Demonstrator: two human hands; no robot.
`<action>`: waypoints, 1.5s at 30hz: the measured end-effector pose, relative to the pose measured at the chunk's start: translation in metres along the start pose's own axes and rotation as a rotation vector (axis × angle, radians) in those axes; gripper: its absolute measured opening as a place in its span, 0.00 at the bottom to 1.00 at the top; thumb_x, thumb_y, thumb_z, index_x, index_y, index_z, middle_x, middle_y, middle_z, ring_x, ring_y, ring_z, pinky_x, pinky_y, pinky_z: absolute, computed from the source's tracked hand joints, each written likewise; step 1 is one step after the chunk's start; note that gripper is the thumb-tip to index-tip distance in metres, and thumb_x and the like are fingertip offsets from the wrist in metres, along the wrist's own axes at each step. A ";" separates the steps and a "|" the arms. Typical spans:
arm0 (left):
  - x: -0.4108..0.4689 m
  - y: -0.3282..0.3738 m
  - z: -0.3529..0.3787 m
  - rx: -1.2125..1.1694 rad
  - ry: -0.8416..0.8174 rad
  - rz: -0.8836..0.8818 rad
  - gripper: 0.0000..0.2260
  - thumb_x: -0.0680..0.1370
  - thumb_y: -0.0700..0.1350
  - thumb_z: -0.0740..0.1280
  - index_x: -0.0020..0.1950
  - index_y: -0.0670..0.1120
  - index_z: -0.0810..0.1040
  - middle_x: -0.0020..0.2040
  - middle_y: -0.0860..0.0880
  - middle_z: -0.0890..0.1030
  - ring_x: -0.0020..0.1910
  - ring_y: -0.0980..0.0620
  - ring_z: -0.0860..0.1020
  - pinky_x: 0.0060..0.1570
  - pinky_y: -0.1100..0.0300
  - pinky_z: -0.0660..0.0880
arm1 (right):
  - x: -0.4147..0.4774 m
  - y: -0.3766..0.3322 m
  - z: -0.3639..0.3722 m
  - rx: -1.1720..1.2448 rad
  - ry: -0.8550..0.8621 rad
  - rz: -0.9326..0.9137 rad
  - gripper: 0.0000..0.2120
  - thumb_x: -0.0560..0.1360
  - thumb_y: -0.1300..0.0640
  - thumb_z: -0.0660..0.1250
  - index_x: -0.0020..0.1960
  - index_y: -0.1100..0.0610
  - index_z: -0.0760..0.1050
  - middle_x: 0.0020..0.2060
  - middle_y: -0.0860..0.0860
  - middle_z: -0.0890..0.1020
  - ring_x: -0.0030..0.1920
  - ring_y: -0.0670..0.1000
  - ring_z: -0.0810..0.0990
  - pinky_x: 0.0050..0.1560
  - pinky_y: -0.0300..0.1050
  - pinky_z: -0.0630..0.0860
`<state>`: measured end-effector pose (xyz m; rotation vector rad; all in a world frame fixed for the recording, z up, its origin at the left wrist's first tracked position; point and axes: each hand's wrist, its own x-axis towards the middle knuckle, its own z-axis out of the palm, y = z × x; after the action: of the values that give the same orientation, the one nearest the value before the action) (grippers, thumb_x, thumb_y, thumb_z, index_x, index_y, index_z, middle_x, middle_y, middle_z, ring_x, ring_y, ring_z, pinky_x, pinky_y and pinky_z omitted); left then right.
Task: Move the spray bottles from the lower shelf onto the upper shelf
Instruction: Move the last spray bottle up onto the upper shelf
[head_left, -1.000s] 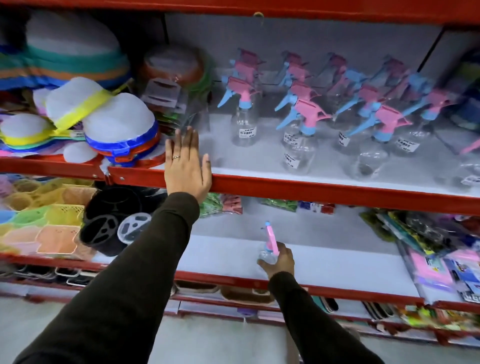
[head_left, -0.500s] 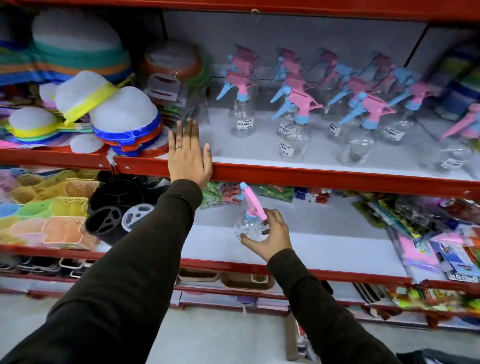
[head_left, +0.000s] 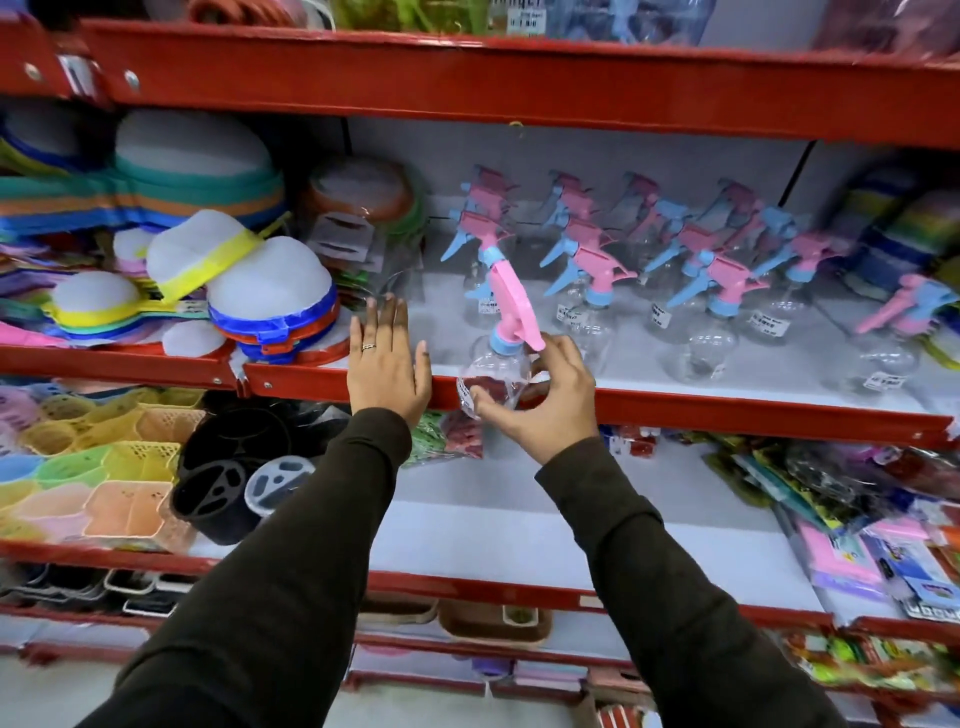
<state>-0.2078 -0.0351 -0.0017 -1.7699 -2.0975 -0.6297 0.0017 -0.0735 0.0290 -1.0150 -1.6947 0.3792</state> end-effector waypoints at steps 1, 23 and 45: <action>0.000 0.000 0.000 -0.006 0.001 0.000 0.30 0.81 0.53 0.45 0.80 0.40 0.54 0.81 0.40 0.57 0.81 0.42 0.51 0.79 0.45 0.43 | 0.007 0.000 0.002 -0.010 0.010 0.016 0.30 0.60 0.41 0.77 0.58 0.50 0.77 0.47 0.45 0.73 0.45 0.41 0.74 0.47 0.31 0.74; 0.001 -0.001 0.004 -0.010 0.037 0.007 0.29 0.82 0.53 0.47 0.80 0.40 0.58 0.80 0.40 0.60 0.81 0.42 0.53 0.79 0.45 0.47 | 0.064 0.021 0.048 -0.253 -0.023 0.293 0.42 0.56 0.28 0.74 0.62 0.49 0.69 0.57 0.53 0.76 0.59 0.57 0.78 0.60 0.53 0.78; -0.001 0.000 0.004 -0.015 0.043 0.004 0.28 0.82 0.52 0.48 0.79 0.40 0.59 0.80 0.40 0.61 0.80 0.42 0.55 0.79 0.46 0.49 | 0.061 0.019 0.051 -0.188 -0.051 0.276 0.32 0.64 0.41 0.77 0.62 0.50 0.71 0.58 0.52 0.74 0.59 0.54 0.77 0.58 0.45 0.74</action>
<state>-0.2078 -0.0341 -0.0052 -1.7528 -2.0655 -0.6774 -0.0401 -0.0033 0.0355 -1.3951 -1.6614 0.4318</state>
